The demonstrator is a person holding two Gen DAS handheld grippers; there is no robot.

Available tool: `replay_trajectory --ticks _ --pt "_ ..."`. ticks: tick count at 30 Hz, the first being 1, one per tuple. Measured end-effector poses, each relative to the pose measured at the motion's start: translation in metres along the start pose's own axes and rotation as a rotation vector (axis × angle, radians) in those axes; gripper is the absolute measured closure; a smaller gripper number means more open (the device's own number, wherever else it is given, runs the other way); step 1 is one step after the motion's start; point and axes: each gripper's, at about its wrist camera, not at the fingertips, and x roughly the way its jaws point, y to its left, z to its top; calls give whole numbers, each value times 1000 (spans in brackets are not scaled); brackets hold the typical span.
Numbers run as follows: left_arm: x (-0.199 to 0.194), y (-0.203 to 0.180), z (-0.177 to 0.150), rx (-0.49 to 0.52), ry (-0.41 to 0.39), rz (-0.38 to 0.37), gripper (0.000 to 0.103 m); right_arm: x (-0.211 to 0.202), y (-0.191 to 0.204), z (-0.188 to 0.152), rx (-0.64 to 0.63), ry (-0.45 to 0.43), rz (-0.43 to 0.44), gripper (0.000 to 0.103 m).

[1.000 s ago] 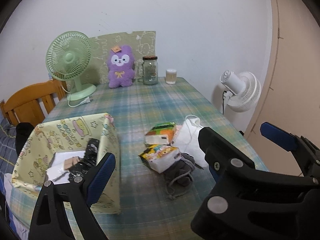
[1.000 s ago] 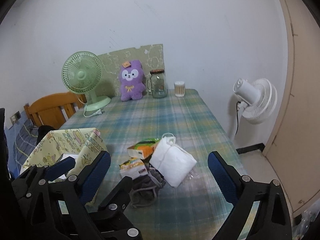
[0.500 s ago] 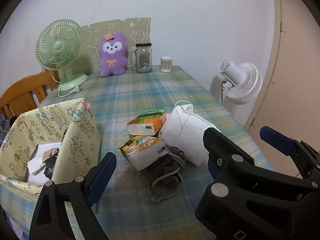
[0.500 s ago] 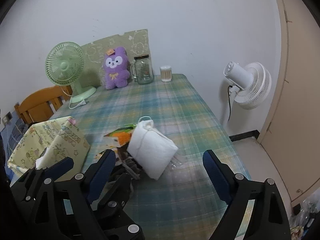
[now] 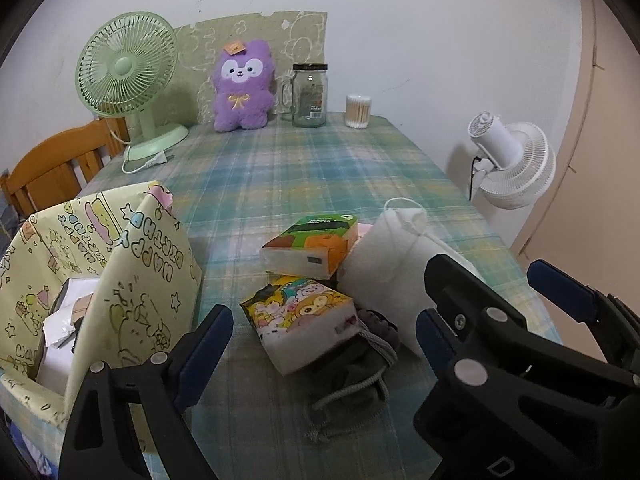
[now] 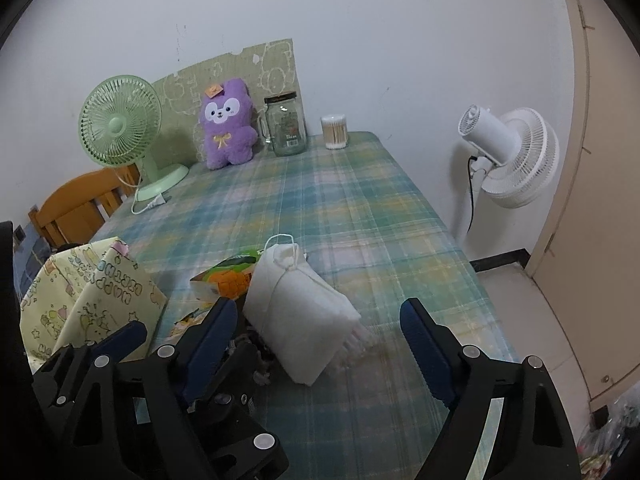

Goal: Organize soft objects

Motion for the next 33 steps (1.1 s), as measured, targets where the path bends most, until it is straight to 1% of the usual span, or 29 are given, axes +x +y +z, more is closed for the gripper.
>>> replay_trajectory --ticks 4,7,11,14,17,20,22,23,25,27,28,31,33 --pt "12 -1 2 0 17 23 9 13 -3 1 10 24 8 17" --pt "20 0 4 -1 35 26 9 21 -5 2 12 36 15 17" --pt "27 3 7 -21 45 -6 9 30 -4 6 14 40 48 17" --pt "33 5 8 -28 60 -3 9 38 -3 8 14 51 64 18" --pt "39 5 8 -26 79 10 10 48 -5 8 24 73 75 24" --pt "43 3 9 -15 84 28 12 54 -6 7 39 92 74 33" --pt "44 2 9 -7 81 31 14 56 -6 6 45 100 87 44" --pt "44 2 9 -5 81 31 14 56 -6 6 47 101 85 45" --pt "44 2 9 -1 80 26 17 56 -6 6 49 104 86 53" --pt "43 1 9 3 78 19 20 56 -7 5 52 104 86 58" --pt "43 1 9 6 76 16 24 55 -7 5 52 103 85 61" --pt "39 1 8 9 69 -3 31 51 -7 4 54 99 84 65" --pt "36 -1 7 9 64 -11 33 49 -7 4 53 95 81 66"
